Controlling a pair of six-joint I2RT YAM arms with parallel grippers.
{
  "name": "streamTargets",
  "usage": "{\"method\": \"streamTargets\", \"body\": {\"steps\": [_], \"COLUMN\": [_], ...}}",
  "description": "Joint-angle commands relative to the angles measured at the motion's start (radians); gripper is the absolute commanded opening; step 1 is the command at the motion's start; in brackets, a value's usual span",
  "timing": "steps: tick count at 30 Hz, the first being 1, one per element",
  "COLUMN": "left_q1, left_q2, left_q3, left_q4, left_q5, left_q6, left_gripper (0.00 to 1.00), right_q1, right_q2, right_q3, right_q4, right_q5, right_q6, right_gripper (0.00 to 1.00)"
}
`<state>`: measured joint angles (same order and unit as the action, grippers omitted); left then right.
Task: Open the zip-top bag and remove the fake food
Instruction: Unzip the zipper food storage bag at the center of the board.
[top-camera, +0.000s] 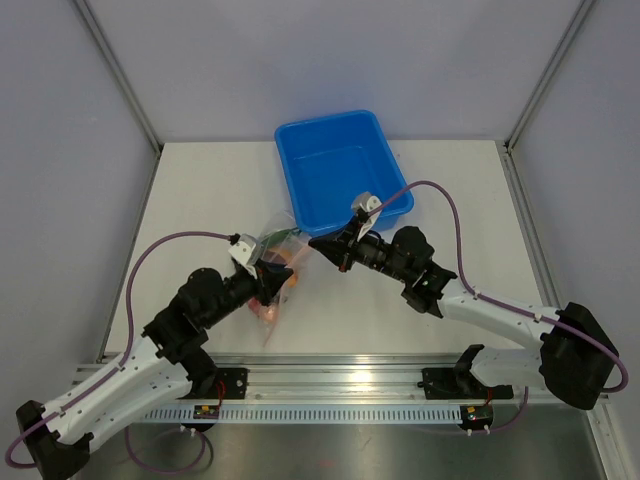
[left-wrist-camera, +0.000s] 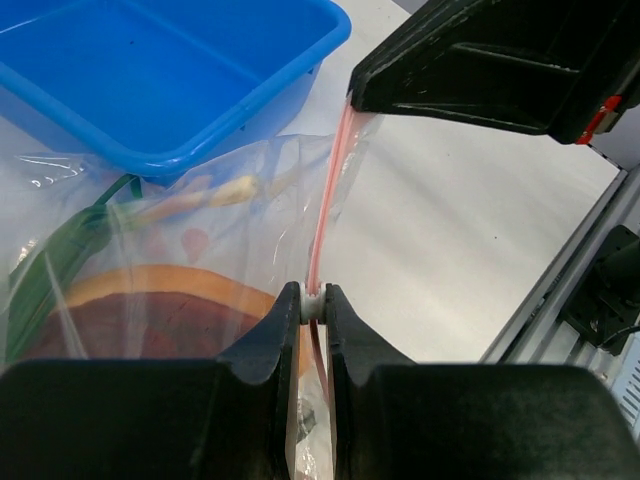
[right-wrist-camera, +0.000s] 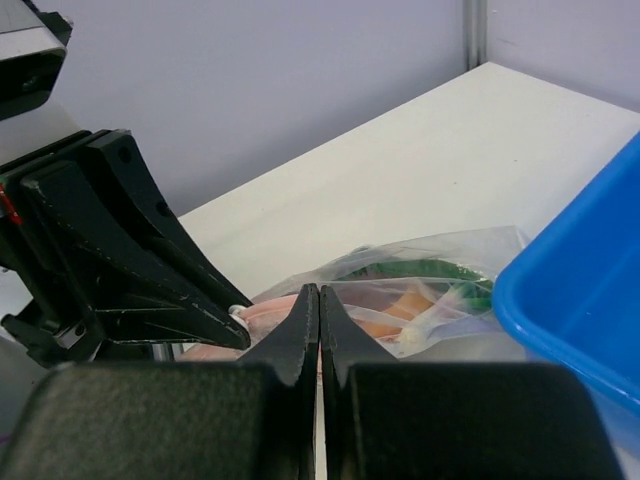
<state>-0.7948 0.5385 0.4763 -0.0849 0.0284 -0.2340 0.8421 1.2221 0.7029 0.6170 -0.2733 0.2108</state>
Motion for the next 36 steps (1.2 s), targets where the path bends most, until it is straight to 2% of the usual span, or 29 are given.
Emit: {"method": "streamTargets", "body": {"steps": [1,12,23,33,35,36], "left_q1": [-0.006,-0.006,-0.006,-0.006,-0.006,-0.006], "left_q2": [0.000,-0.092,-0.103,-0.130,-0.121,-0.114], "left_q3": [0.041,0.028,0.093,0.111,0.111,0.111], "left_q4": [-0.026,-0.053,-0.269,-0.361,-0.355,-0.352], "left_q5": [-0.061,-0.076,-0.166,-0.159,-0.169,-0.183], "left_q6": [0.004,-0.030,-0.154,-0.211,-0.203,-0.199], "left_gripper": [0.00,0.01,0.01,0.01,0.02,0.01], "right_q1": [-0.012,-0.012,-0.012,-0.012,-0.012,-0.012], "right_q2": [-0.065,-0.119,-0.092,-0.070,-0.065,-0.065], "right_q3": [-0.005,-0.049,-0.048,-0.043,-0.011,0.009], "right_q4": [0.128,0.154,0.161,0.159,0.123,0.034], "right_q5": [0.155,0.367,0.473,0.490,0.409,0.360], "right_q6": [0.001,-0.024,-0.033,-0.047,-0.057,-0.079], "right_gripper": [0.00,0.00,0.00,0.00,0.00,0.03]}}
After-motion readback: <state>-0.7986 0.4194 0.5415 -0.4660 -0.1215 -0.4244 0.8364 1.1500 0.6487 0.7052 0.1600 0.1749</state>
